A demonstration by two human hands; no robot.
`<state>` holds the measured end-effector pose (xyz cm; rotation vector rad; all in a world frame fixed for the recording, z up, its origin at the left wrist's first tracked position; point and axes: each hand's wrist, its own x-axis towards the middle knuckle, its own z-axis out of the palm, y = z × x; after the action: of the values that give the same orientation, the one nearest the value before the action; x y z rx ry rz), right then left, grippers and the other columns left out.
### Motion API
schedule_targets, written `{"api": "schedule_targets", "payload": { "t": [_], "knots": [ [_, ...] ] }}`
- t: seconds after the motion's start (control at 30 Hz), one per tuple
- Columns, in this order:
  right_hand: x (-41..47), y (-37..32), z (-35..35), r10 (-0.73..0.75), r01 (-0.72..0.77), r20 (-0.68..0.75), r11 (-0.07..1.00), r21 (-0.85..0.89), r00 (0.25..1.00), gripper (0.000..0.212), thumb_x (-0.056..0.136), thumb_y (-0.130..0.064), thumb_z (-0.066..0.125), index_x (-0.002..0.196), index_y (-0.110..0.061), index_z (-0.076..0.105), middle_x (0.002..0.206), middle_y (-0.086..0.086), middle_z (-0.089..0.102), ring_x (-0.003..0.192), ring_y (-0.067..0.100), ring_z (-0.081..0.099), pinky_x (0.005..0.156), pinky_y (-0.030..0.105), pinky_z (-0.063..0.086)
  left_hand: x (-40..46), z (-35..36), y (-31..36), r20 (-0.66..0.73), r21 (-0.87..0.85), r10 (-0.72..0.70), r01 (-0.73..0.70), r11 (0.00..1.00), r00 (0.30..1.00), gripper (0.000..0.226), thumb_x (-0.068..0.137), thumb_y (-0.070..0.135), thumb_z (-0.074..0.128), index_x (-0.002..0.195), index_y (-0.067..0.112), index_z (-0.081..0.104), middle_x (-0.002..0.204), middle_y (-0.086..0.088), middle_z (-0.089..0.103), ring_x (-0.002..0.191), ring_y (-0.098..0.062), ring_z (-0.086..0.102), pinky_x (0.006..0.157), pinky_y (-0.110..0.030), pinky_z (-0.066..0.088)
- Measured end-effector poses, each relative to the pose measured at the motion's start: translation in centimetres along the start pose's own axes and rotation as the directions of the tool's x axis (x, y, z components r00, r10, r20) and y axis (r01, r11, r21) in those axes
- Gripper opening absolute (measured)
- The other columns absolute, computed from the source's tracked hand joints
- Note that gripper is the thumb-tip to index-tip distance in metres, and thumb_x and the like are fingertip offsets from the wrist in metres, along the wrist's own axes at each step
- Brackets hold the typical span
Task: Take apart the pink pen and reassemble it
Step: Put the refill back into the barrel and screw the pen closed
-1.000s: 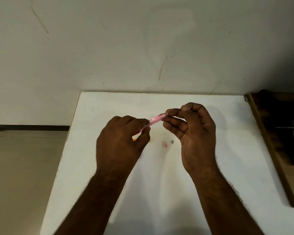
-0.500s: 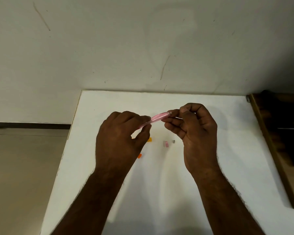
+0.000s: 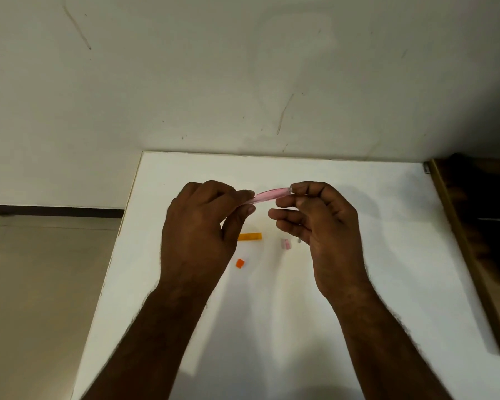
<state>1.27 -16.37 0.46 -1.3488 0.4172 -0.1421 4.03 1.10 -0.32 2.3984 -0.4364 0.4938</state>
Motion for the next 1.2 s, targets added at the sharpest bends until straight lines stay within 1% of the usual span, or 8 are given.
{"api": "schedule_targets", "payload": {
  "t": [0.27,0.4,0.47,0.73,0.87,0.97,1.03,1.2],
  "knots": [
    [-0.3,0.8,0.0,-0.203,0.153,-0.154,0.946,-0.286,0.967,0.047,0.083,-0.009,0.044,0.120,-0.023,0.069,0.104,-0.003,0.076,0.080,0.021,0.077,0.073,0.033,0.059,0.0,-0.2,-0.2,0.025,-0.008,-0.037,0.037,0.999,0.999,0.019,0.092,0.028,0.068,0.108,0.020,0.077,0.094,0.004,0.071,0.086,-0.023,0.060,0.072,-0.043,0.049],
    [-0.7,0.9,0.1,-0.295,0.206,-0.169,0.890,-0.406,0.941,0.052,0.089,0.006,0.048,0.125,-0.023,0.071,0.110,-0.010,0.075,0.080,0.010,0.077,0.071,0.031,0.062,0.0,-0.2,-0.2,0.042,-0.012,-0.052,0.052,0.999,0.998,0.019,0.092,0.028,0.067,0.107,0.021,0.077,0.093,0.004,0.071,0.085,-0.024,0.060,0.072,-0.044,0.049],
    [-0.9,0.9,0.3,-0.308,0.214,-0.158,0.875,-0.435,0.938,0.054,0.089,0.010,0.049,0.125,-0.024,0.071,0.113,-0.011,0.075,0.079,0.007,0.076,0.076,0.033,0.062,0.0,-0.1,-0.3,0.051,-0.011,-0.049,0.050,0.999,0.998,0.019,0.092,0.028,0.068,0.107,0.021,0.077,0.093,0.005,0.071,0.085,-0.023,0.060,0.073,-0.044,0.048],
    [-1.3,1.0,0.8,-0.316,0.232,-0.091,0.835,-0.499,0.944,0.046,0.082,-0.009,0.049,0.116,-0.024,0.075,0.115,-0.017,0.074,0.078,0.005,0.076,0.082,0.039,0.061,-0.2,0.0,-0.2,0.063,-0.006,-0.047,0.048,0.999,0.997,0.018,0.091,0.027,0.070,0.106,0.019,0.078,0.094,0.004,0.073,0.087,-0.025,0.062,0.073,-0.046,0.049],
    [-0.3,0.8,-0.6,-0.282,0.144,-0.194,0.839,-0.524,0.940,0.038,0.085,-0.010,0.055,0.110,-0.028,0.076,0.108,-0.014,0.076,0.075,0.010,0.076,0.079,0.036,0.061,-0.2,0.1,-0.3,0.074,-0.013,-0.060,0.061,0.998,0.995,0.018,0.092,0.029,0.069,0.106,0.021,0.078,0.093,0.005,0.072,0.088,-0.024,0.061,0.074,-0.046,0.049],
    [0.7,1.0,-2.8,-0.260,0.035,-0.145,0.581,-0.813,0.955,0.023,0.092,-0.012,0.065,0.103,-0.028,0.078,0.106,-0.012,0.078,0.090,0.016,0.075,0.087,0.030,0.054,-0.2,0.1,-0.4,0.092,-0.007,-0.068,0.069,0.998,0.993,0.017,0.092,0.028,0.070,0.106,0.022,0.078,0.092,0.006,0.072,0.087,-0.023,0.060,0.074,-0.045,0.048],
    [0.9,1.4,-3.7,-0.135,-0.029,-0.087,0.384,-0.923,0.987,0.015,0.094,-0.019,0.068,0.102,-0.027,0.078,0.106,-0.009,0.078,0.099,0.019,0.072,0.081,0.024,0.045,-0.2,0.2,-0.4,0.102,-0.003,-0.079,0.079,0.997,0.992,0.016,0.092,0.028,0.070,0.106,0.023,0.078,0.091,0.007,0.071,0.087,-0.022,0.059,0.074,-0.044,0.048],
    [0.7,1.8,-3.5,-0.002,-0.041,-0.043,0.284,-0.958,0.999,0.006,0.091,-0.031,0.075,0.093,-0.027,0.078,0.097,-0.008,0.077,0.093,0.020,0.070,0.071,0.024,0.037,-0.3,0.2,-0.2,0.123,-0.015,-0.100,0.102,0.995,0.987,0.016,0.092,0.028,0.070,0.106,0.024,0.078,0.092,0.007,0.071,0.088,-0.022,0.059,0.075,-0.045,0.048]
  ]
}}
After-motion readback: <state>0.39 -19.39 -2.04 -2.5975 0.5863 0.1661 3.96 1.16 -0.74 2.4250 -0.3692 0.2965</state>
